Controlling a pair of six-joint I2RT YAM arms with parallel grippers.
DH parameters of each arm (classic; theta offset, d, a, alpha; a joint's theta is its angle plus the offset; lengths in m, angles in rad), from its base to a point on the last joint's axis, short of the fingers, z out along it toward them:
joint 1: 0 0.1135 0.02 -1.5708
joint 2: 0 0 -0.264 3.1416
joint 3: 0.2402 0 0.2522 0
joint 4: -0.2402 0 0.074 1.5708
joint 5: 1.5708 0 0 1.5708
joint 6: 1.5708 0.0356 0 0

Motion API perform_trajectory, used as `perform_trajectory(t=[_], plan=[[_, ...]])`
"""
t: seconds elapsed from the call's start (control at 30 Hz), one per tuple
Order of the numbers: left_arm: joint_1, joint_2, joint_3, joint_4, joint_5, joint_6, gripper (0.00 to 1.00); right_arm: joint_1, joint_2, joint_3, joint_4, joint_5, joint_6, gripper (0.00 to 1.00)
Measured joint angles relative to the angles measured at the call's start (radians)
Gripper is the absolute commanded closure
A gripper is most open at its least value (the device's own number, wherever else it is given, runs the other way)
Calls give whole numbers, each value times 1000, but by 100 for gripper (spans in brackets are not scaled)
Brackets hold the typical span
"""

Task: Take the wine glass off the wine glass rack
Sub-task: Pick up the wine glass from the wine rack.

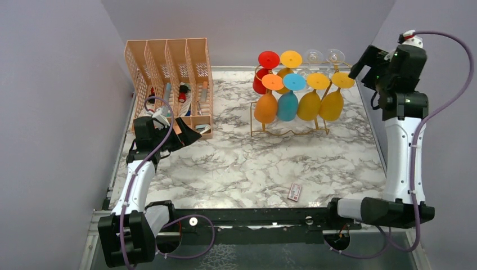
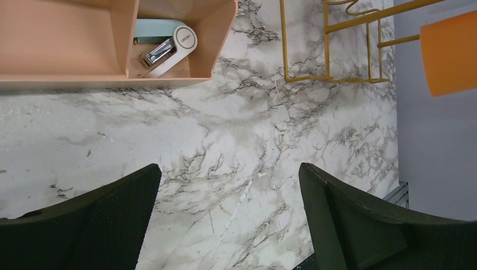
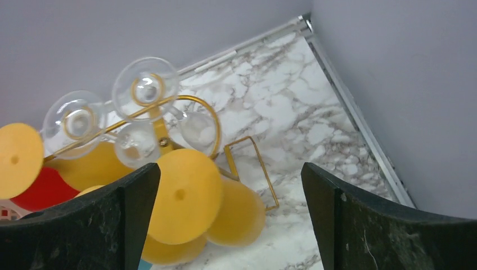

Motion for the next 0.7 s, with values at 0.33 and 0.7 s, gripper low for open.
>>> perform_trajectory(t=[0.33, 0.7], plan=[[0, 1, 0, 0, 0, 0, 1, -349, -8, -135, 3, -533, 181, 18], [0, 1, 0, 0, 0, 1, 1, -349, -8, -220, 92, -761, 278, 50]])
